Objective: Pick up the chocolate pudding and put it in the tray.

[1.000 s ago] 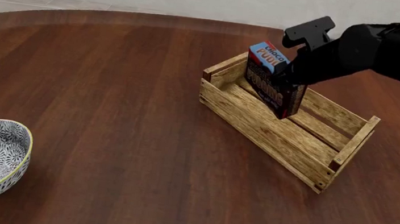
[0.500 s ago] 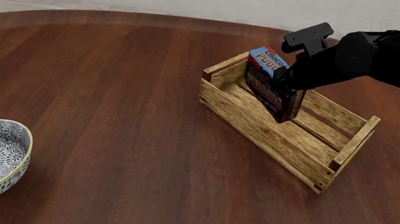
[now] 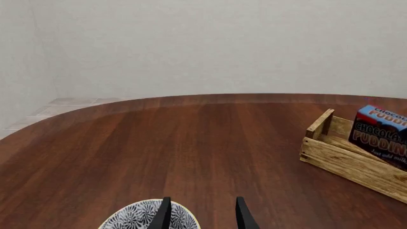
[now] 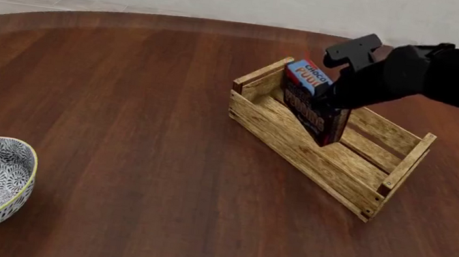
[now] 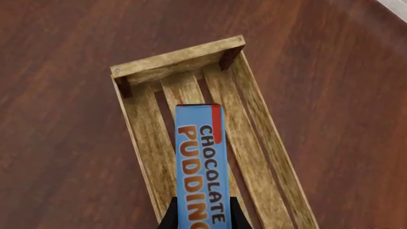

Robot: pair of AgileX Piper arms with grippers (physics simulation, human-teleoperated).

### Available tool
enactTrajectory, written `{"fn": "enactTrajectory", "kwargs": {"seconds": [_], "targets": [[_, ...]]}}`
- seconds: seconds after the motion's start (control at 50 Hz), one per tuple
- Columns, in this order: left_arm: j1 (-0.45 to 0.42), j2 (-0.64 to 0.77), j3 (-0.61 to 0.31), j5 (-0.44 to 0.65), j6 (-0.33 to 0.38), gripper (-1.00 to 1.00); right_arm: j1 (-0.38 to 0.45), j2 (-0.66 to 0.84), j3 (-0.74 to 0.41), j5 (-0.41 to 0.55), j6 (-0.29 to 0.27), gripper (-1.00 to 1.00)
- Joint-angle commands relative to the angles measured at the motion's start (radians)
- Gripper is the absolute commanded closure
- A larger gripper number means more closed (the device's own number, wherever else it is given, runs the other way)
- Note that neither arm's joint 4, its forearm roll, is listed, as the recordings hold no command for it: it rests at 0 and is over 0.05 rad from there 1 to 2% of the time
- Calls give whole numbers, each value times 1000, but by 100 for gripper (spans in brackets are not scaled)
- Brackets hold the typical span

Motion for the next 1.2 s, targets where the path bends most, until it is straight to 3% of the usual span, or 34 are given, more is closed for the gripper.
{"fn": "enactTrajectory", "kwargs": {"seconds": [0.02, 1.2], "targets": [[0, 0, 0, 0, 0, -100, -5, 4, 20, -23, 28, 100], [0, 0, 0, 0, 0, -100, 11, 61, 64, -103, 63, 100]]}}
